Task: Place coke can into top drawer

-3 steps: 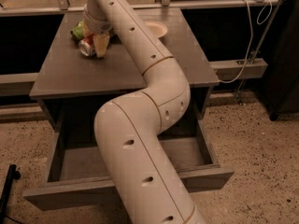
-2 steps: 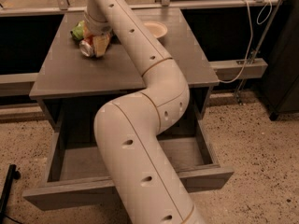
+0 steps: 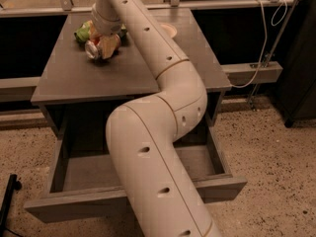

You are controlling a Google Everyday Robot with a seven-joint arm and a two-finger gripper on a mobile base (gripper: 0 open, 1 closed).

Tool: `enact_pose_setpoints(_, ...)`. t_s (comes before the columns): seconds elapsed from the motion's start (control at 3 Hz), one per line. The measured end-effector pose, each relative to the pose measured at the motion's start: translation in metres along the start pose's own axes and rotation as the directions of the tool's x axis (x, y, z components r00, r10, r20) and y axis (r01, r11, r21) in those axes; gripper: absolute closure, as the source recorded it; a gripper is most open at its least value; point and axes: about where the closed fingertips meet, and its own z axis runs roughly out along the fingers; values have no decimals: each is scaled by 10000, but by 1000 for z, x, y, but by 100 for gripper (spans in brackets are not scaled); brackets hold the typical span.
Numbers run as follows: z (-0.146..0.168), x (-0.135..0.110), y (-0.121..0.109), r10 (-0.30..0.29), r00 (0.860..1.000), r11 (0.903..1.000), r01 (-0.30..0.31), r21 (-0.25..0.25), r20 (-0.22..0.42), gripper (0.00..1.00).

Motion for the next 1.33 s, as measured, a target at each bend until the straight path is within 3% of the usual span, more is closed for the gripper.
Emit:
enact_pose_setpoints(0.33,-47,-5,2,76,9996,9992,-86,398,258,100)
enact_pose_setpoints(0.67,-118,-14,14,565,9969,9925,-620,1055,552,100)
enact_pose_setpoints(1.0,-199,-19,39,1456,9871,9663,-1564,2043,672,100)
enact_pose_setpoints(1.33,-250,-36,67,2131,9732,9247,-2294,3038,862,100)
